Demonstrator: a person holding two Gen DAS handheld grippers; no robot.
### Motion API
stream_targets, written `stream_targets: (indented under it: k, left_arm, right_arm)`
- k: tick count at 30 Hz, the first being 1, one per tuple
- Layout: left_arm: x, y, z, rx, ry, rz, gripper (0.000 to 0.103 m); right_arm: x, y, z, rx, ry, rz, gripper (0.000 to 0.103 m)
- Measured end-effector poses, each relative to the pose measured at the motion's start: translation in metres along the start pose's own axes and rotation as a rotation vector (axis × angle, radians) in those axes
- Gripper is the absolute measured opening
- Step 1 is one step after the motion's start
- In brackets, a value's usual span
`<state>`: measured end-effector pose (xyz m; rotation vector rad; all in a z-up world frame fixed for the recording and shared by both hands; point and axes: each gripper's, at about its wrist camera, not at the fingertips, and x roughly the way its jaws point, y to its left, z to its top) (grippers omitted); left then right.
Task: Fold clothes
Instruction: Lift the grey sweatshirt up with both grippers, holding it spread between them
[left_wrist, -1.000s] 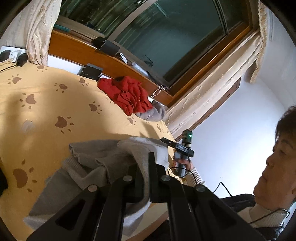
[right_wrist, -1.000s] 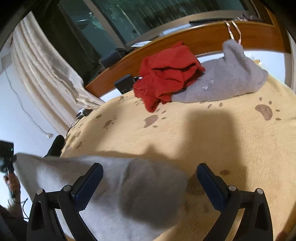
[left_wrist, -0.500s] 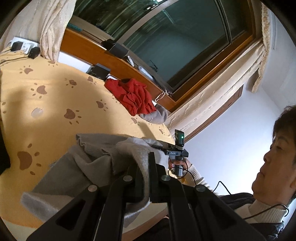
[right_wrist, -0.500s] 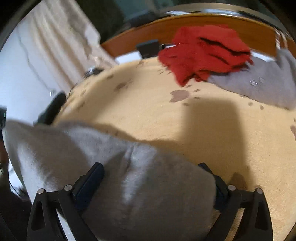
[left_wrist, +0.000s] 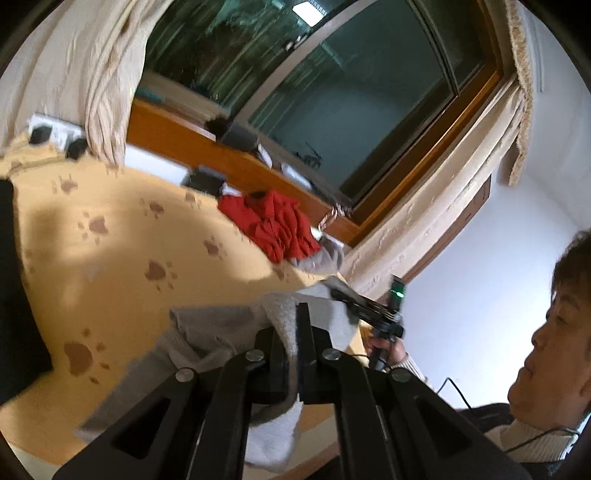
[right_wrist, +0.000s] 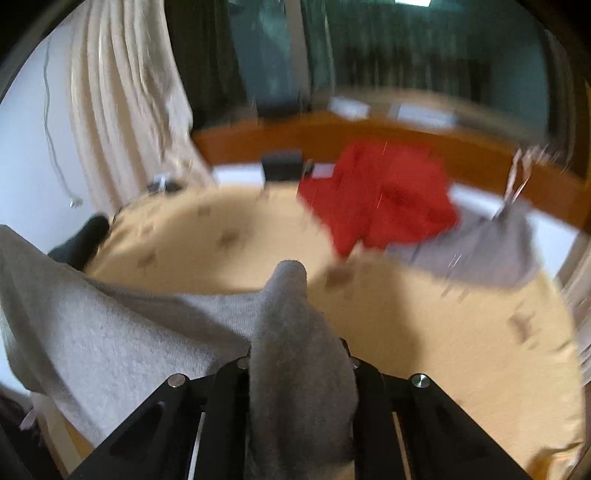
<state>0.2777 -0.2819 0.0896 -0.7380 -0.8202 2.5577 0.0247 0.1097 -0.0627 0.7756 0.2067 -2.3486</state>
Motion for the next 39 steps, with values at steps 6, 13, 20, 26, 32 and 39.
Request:
stream_targets:
  k: [6,13,20,26,32,39]
  left_arm:
    - [-0.025,-0.023,0.029,0.09,-0.121,0.037,0.004]
    - [-0.072,-0.069,0.058,0.22,-0.335,0.034,0.004]
    - [-0.129,-0.115,0.065,0.307,-0.563,0.003,0.004]
    - [-0.203,-0.142,0.066,0.352,-0.829,-0.019,0.004]
    - [-0.189,-0.126,0.082,0.331,-0.677,0.083,0.004]
    - [-0.044,-0.07,0.048,0.293,-0.213,0.068,0.004]
  right_arm:
    - [-0.07,0.021,0.031,-0.05,-0.302,-0.187,0.014]
    - [-0.163,0.063,0.062,-0.075,-0.689,-0.35,0.014]
    - [-0.241,0.109,0.07,-0.139,-0.958,-0.467,0.014]
    - [-0.294,0.134,0.075,-0.164,-1.09,-0.53,0.014]
    - [-0.291,0.159,0.078,-0.263,-1.058,-0.569,0.014]
    - [-0.26,0.149,0.078,-0.247,-0.982,-0.603,0.014]
